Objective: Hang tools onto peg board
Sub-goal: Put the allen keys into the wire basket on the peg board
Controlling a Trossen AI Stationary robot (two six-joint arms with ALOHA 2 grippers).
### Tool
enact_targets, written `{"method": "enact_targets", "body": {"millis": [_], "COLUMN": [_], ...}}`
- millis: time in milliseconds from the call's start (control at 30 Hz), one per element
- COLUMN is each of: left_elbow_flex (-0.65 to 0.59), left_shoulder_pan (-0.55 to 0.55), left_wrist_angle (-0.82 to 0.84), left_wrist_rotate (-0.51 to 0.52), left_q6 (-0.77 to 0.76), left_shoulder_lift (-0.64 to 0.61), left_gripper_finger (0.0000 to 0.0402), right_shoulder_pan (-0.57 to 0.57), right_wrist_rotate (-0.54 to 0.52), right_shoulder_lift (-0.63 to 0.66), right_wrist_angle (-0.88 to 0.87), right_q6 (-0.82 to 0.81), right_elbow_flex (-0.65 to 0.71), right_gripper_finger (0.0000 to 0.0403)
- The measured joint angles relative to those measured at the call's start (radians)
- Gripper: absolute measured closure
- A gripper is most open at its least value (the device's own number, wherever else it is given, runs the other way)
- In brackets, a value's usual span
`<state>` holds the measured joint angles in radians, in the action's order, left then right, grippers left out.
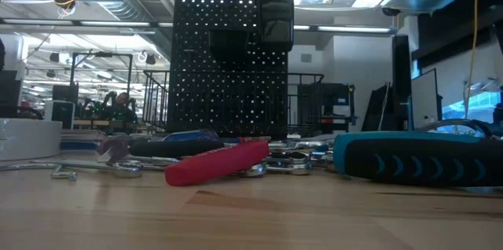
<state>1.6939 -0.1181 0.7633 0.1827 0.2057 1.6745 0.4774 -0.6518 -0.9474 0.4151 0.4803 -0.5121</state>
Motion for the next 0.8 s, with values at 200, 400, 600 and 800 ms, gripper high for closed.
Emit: {"method": "enact_targets", "body": {"millis": [200, 400, 600, 800], "left_elbow_flex": [0.000, 0.000, 0.000, 0.000], "left_shoulder_pan": [-0.011, -0.012, -0.014, -0.013], "left_wrist_angle": [0.013, 0.013, -0.011, -0.029], "left_wrist_rotate": [-0.012, -0.015, -0.023, -0.026], "left_q6": [-0.013, -0.015, -0.014, -0.008], "left_shoulder_lift": [0.000, 0.001, 0.001, 0.001], "left_gripper_finger": [0.0398, 0.0396, 0.0396, 0.0397], "right_shoulder_pan": [0.000, 0.000, -0.008, -0.062], "right_wrist_rotate": [-0.063, -0.065, -0.003, 0.042], "right_shoulder_lift": [0.004, 0.001, -0.056, -0.126], "right_wrist_angle": [0.025, 0.063, 0.055, 0.071], "right_q6": [0.089, 0.153, 0.163, 0.111], "right_elbow_flex": [0.000, 0.000, 0.000, -0.008], "right_gripper_finger": [0.0132, 0.0132, 0.0132, 0.0149]}}
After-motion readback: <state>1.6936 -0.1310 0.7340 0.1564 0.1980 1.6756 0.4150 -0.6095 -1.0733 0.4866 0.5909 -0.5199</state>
